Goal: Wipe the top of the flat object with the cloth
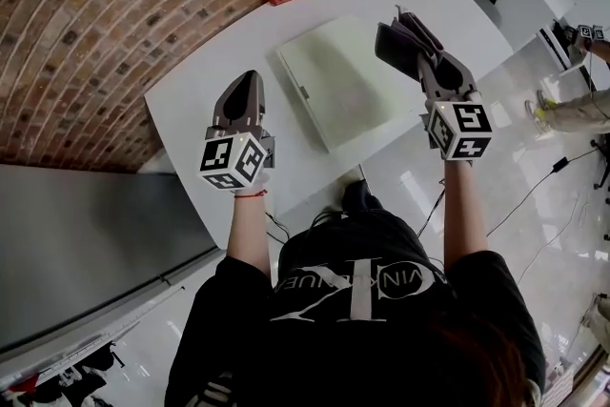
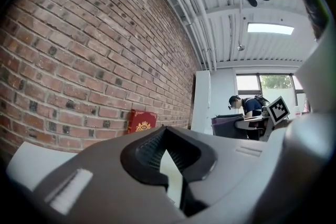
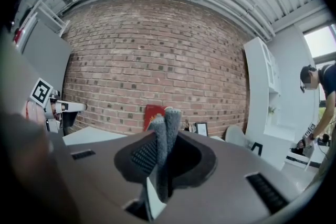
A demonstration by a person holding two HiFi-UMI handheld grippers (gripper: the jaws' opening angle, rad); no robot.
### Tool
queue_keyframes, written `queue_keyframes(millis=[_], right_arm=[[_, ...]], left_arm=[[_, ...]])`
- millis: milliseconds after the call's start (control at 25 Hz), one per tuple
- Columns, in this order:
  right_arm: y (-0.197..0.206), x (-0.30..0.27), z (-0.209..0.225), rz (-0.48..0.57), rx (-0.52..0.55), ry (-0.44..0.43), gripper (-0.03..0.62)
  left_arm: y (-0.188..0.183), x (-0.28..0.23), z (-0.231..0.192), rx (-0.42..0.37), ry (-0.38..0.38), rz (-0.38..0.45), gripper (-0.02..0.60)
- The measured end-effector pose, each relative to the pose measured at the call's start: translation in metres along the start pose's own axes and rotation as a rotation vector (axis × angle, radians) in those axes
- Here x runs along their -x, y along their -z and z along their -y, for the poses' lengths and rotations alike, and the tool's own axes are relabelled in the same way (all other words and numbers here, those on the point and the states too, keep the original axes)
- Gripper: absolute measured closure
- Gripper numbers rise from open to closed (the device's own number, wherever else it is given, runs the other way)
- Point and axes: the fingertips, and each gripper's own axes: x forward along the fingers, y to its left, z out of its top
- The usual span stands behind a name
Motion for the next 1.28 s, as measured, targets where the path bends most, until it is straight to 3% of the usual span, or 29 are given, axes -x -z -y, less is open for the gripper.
queue_keyframes(millis=[600,1280], right_arm=[[-0.028,0.006,-0.006,0.112,0.006,-0.005,0.537],[-0.027,0.002,-0.009,0.125,0.000,-0.020,0.536]], left_arm=[[-0.030,0.018,-0.010,-0.028,-0.051,0.088,0.571],[-0.034,0.019,-0.009,-0.052,-0.071,0.101,0.571]])
